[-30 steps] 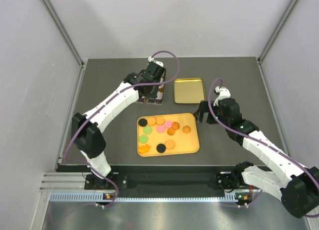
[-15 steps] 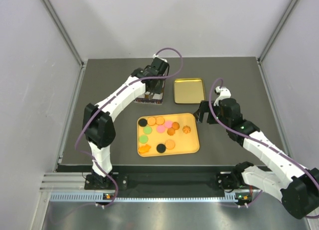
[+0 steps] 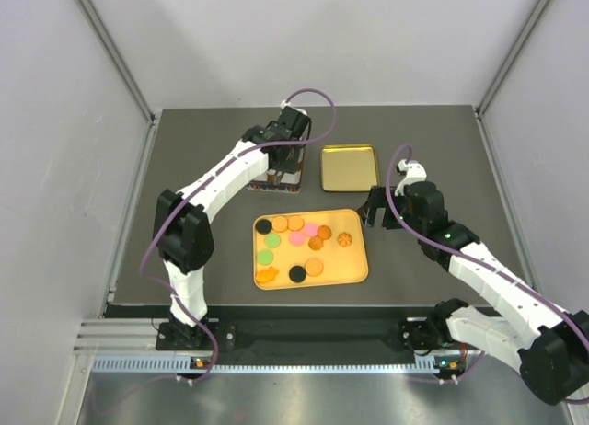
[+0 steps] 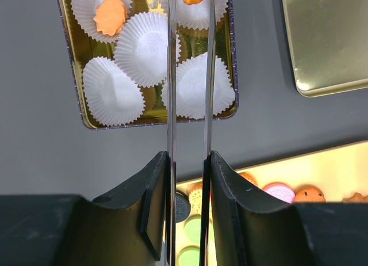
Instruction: Pack the cookies
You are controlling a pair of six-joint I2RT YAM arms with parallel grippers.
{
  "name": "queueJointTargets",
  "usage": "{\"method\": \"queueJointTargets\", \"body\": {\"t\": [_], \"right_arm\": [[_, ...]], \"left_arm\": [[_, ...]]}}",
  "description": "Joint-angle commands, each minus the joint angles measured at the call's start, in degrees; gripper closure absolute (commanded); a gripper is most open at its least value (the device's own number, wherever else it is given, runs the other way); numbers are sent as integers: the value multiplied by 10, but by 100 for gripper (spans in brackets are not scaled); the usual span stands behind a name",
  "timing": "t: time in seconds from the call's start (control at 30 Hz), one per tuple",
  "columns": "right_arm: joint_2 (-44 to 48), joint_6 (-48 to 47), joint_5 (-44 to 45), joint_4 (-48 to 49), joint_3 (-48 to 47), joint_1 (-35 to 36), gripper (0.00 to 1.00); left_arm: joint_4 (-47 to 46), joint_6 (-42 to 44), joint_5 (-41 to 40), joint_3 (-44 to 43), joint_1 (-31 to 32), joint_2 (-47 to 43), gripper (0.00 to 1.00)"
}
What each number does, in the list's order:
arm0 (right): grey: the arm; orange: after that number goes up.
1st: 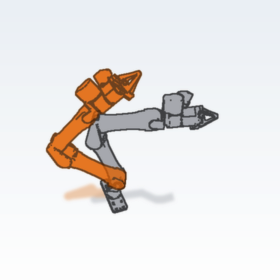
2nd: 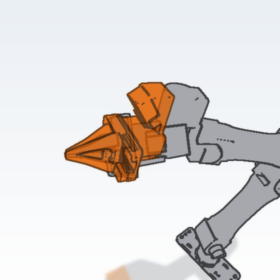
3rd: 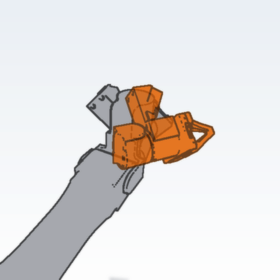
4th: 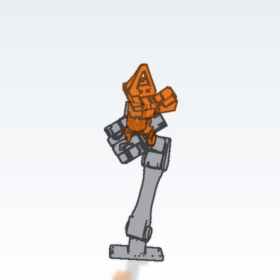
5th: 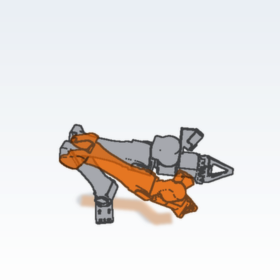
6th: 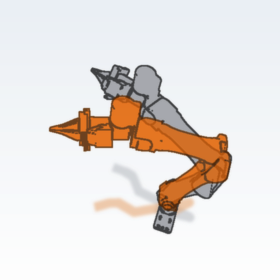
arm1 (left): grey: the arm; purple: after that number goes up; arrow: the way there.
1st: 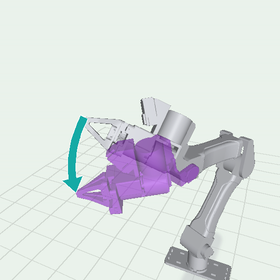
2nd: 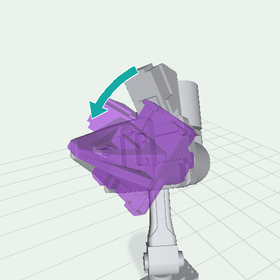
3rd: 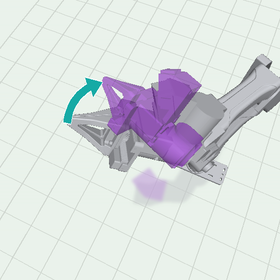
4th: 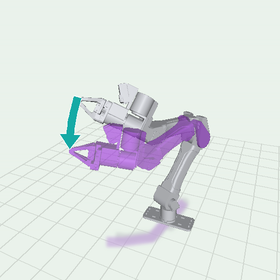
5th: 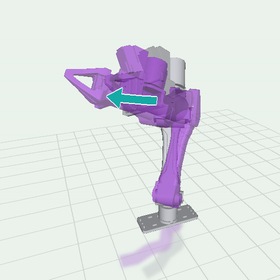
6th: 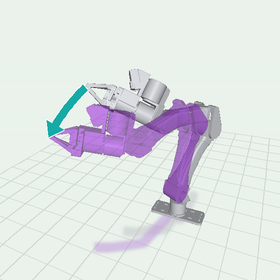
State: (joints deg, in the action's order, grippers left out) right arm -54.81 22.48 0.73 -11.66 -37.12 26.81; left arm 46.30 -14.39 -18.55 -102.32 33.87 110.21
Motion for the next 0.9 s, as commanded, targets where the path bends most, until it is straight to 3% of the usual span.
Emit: {"method": "queueJointTargets", "body": {"t": [0.0, 0.87], "right_arm": [[14, -7, -3, 14, -2, -5, 0], [8, -6, -4, 15, -2, -5, 0]], "left_arm": [[-39, 0, -11, 8, -6, -28, 75], [-47, -3, 9, 30, -13, -56, 79]]}}
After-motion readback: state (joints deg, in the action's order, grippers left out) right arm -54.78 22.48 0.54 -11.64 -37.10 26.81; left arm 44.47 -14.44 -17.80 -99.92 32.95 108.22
